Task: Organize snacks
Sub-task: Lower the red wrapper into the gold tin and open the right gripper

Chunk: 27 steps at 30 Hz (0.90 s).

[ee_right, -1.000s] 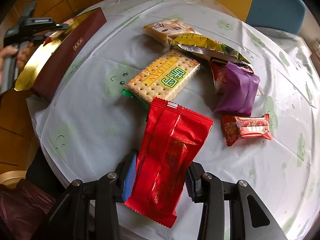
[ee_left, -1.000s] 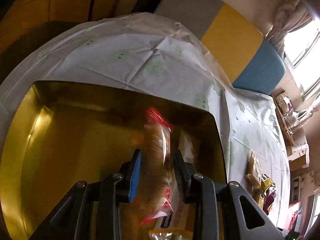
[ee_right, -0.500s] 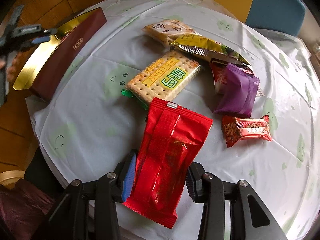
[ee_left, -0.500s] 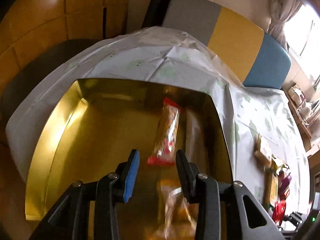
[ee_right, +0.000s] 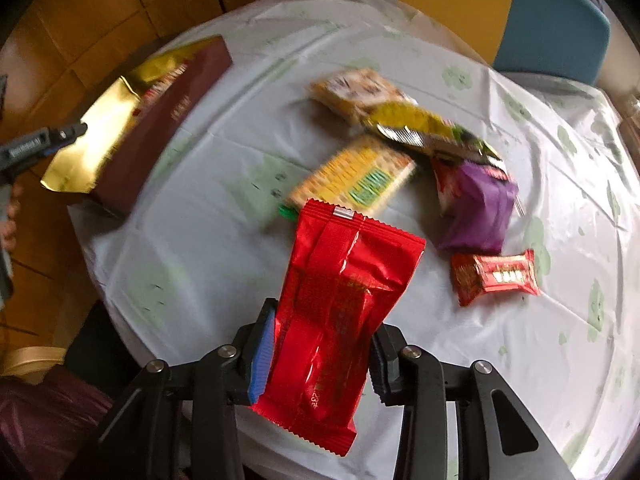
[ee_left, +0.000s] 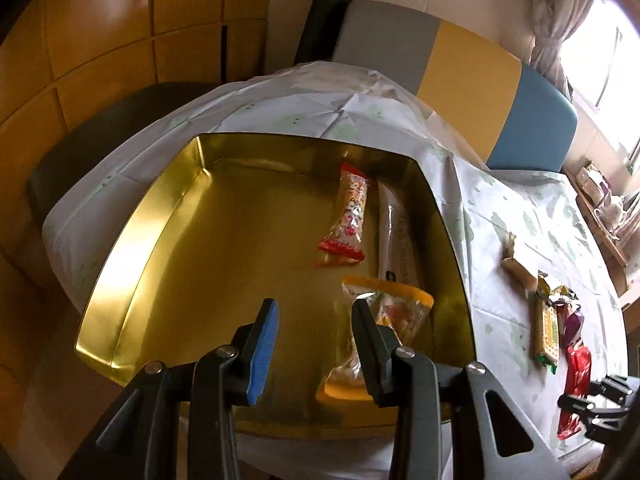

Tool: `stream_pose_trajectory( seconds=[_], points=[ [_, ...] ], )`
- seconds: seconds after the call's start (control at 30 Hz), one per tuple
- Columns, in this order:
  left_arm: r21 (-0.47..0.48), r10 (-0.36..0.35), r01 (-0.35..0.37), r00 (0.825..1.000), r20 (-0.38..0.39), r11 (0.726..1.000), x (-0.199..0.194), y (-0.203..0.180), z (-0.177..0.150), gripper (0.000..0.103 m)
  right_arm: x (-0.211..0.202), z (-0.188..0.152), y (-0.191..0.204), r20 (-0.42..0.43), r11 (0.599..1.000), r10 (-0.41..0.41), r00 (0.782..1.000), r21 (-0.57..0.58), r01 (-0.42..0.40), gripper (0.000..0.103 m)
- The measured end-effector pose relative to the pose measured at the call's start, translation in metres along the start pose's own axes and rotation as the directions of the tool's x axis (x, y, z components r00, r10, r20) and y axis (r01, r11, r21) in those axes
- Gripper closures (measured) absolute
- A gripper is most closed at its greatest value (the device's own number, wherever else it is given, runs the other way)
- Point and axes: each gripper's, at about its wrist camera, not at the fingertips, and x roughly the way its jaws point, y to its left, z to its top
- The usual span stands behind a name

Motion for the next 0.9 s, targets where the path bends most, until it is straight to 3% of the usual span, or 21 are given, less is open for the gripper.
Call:
stream_pose_trajectory(
  seconds=[0.37,0.63,0.87,0.9],
  points=[
    [-0.044,0.005,-0.006,1.0,-0.011,0.999,-0.004,0.017,-0.011,0.065,-0.012,0.068,0.091,0.09,0.976,0.164,0.982,-0.157,-0.148,0.062],
    [-0.112,0.012,-0.011,1.0,0.014,0.994,-0.011,0.04,-0.013,0.065,0.0,0.139,0.16,0.119,0.943,0.256,0.959,-0.25,-0.221,0.062],
    [-0.131,0.012,-0.012,1.0,-0.006,0.991,-0.008,0.049,-0.02,0.065,0.047,0.171,0.194,0.093,0.943,0.229,0.969,-0.27,-0.197,0.058],
    [-0.133,0.011,-0.013,1.0,-0.009,0.991,-0.007,0.05,-0.021,0.065,0.053,0.173,0.193,0.091,0.947,0.219,0.972,-0.261,-0.189,0.054]
  ],
)
